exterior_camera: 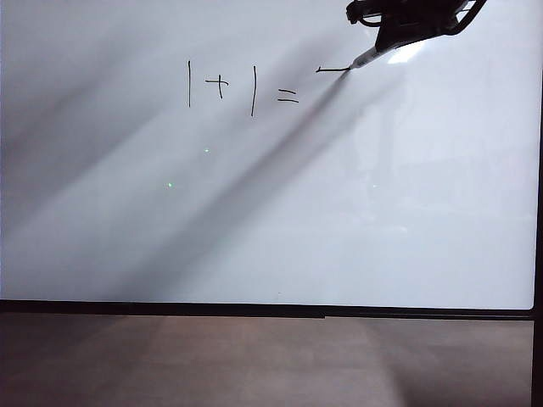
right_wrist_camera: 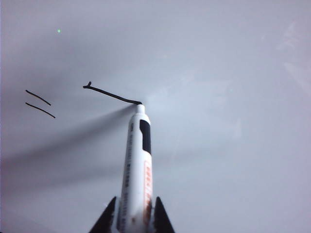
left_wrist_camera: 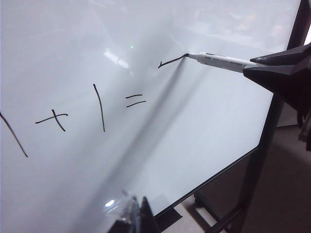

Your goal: Reach to the right to find the marker pen, pick it up, and write the answer to the math problem on the whiteboard.

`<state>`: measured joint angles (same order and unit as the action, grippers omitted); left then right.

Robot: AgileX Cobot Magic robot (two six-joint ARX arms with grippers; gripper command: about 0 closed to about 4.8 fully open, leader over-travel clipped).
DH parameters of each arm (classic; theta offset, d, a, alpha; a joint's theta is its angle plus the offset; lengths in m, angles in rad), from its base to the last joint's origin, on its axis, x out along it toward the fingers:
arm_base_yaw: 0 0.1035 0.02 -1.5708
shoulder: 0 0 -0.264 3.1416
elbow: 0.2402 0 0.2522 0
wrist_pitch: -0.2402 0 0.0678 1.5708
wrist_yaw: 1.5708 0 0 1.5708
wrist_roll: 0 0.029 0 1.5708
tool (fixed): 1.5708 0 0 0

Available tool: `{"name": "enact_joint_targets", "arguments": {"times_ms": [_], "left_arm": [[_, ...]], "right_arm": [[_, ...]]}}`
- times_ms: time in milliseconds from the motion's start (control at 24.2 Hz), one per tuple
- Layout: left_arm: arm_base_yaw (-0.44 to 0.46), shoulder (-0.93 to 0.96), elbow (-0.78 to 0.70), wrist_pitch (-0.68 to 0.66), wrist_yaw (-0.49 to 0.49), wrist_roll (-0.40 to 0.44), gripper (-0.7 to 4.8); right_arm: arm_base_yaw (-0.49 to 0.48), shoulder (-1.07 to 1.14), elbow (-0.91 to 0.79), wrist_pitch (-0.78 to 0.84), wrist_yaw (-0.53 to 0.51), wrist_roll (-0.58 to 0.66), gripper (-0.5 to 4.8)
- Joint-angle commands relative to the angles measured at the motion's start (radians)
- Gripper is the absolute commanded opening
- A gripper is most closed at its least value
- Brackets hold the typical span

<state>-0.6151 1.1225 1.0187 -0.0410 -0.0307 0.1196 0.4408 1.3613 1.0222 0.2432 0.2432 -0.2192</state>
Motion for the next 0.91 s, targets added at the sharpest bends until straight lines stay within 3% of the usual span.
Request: {"name": "enact_joint_targets", "arguments": {"times_ms": [41, 908], "left_arm": [[0.0, -0.003, 0.003, 0.013, 0.001, 0.004, -0.05], [0.0, -0.003, 0.003, 0.012, 0.001, 0.003, -0.05]], "right_arm": [[-0.016, -0.002, 0.006, 0.037, 0.068, 0.005, -0.06], [-0.018, 0.001, 0.0, -0.035, 0.027, 0.034, -0.06]]}}
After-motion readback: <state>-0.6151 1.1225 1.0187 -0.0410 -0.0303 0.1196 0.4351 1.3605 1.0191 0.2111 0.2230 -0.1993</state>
